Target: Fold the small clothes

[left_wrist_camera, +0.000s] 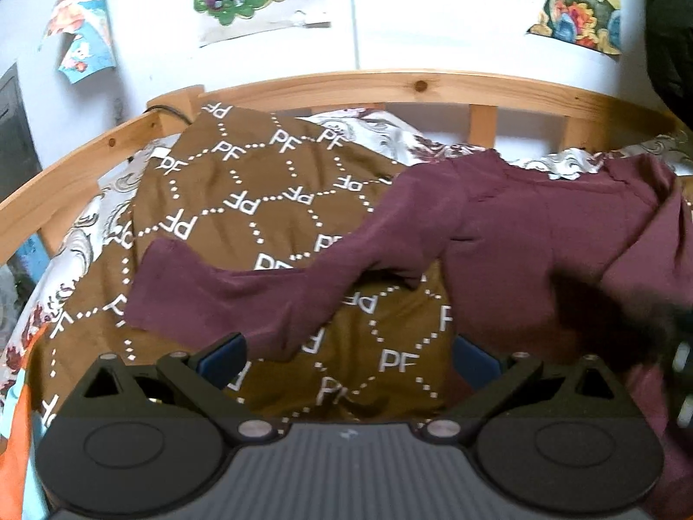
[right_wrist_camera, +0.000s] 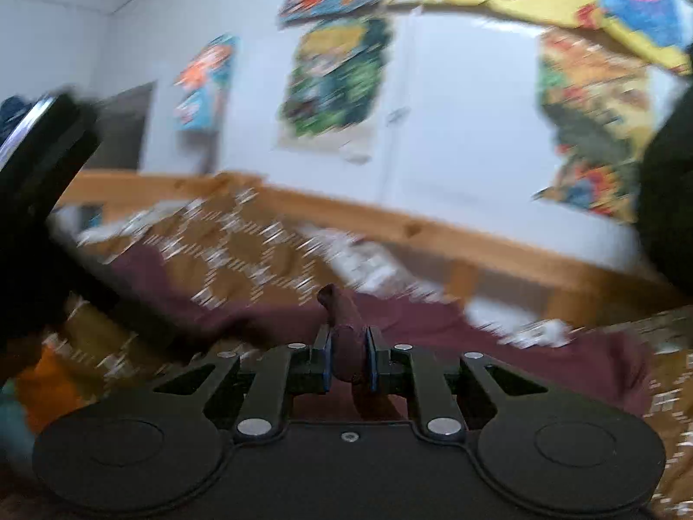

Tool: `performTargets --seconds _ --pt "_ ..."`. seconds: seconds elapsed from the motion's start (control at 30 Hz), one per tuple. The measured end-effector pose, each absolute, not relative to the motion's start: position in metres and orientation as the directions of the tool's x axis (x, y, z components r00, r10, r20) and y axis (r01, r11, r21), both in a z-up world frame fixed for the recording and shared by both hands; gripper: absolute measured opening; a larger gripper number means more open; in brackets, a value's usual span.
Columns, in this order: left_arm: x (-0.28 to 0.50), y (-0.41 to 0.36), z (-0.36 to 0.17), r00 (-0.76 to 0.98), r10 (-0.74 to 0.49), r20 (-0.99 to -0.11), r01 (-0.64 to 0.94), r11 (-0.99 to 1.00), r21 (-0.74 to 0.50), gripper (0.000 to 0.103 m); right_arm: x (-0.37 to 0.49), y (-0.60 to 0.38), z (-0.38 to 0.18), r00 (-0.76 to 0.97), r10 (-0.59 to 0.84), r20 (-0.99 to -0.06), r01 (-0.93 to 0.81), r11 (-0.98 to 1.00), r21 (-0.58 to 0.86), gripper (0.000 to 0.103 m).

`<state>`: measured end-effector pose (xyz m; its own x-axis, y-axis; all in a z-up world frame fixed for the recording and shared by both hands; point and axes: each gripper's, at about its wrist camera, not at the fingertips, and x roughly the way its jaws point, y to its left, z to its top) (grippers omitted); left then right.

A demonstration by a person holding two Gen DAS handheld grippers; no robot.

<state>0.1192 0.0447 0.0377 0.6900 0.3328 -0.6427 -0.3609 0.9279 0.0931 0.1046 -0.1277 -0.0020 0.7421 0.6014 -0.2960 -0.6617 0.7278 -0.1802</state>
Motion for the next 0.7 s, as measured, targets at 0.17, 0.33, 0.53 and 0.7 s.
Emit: performTargets --seconds 0.17,0.33,0.53,0.7 --pt "0.127 0.047 0.033 0.682 0.343 -0.646 -0.367 0.924 0.104 0.103 0.106 -0.125 -0.021 0.623 0.66 -0.42 -0.765 0.627 -0.149 0.025" --pt "0.13 0.041 0.03 0.702 0.307 -0.642 -0.336 0.938 0.081 0.103 0.12 -0.155 -0.015 0.654 0.648 -0.389 -0.726 0.682 -0.085 0.059" --pt "0.151 0.015 0.021 0.73 0.081 -0.678 -0.166 0.984 -0.062 0.103 0.183 -0.206 -0.021 0.852 0.377 -0.364 -0.46 0.87 -0.178 0.078" --pt "0.18 -0.031 0.001 0.681 0.117 -0.722 -0.043 0.992 0.12 0.103 0.254 -0.263 -0.041 0.93 0.159 -0.331 -0.234 0.952 -0.199 0.074"
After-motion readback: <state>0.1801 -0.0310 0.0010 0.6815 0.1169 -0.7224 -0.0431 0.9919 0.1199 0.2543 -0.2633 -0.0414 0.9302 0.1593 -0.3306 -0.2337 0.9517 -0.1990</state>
